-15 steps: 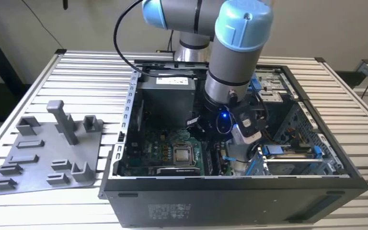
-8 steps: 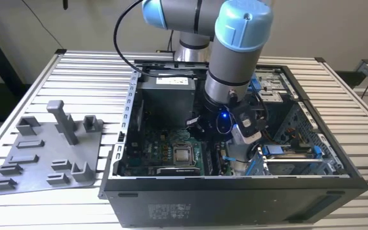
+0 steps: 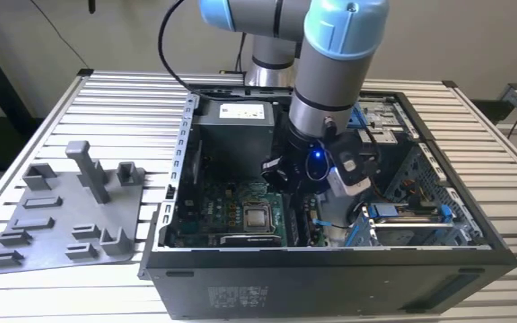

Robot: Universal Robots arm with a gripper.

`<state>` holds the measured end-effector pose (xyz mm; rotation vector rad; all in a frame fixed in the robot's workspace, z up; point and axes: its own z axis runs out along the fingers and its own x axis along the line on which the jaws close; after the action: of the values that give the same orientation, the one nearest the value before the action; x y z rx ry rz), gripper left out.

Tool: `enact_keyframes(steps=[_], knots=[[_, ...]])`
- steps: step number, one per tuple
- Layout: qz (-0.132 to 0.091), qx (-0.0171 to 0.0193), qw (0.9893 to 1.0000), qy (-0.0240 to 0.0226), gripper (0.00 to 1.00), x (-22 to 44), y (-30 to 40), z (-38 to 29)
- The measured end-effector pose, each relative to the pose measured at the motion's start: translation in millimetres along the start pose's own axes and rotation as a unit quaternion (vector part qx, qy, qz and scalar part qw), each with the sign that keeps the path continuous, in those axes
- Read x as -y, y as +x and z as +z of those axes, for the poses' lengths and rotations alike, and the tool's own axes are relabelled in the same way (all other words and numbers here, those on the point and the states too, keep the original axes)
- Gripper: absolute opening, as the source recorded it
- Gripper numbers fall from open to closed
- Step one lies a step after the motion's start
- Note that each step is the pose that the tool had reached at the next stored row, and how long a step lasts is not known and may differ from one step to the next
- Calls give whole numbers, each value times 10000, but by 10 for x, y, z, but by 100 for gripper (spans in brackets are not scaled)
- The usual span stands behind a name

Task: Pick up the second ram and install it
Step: 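Insert the second ram into the second slot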

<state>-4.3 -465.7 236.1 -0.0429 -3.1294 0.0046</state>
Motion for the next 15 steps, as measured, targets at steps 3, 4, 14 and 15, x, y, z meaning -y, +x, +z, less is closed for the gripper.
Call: enact_keyframes(steps=[3, 4, 14, 15], knots=[[12, 0, 10000, -1, 22, -1, 1, -122], [12, 0, 10000, -11, 22, -1, 1, -141], [12, 0, 10000, -12, 11, 0, 2, -163], [12, -1, 10000, -12, 11, 0, 2, -165]])
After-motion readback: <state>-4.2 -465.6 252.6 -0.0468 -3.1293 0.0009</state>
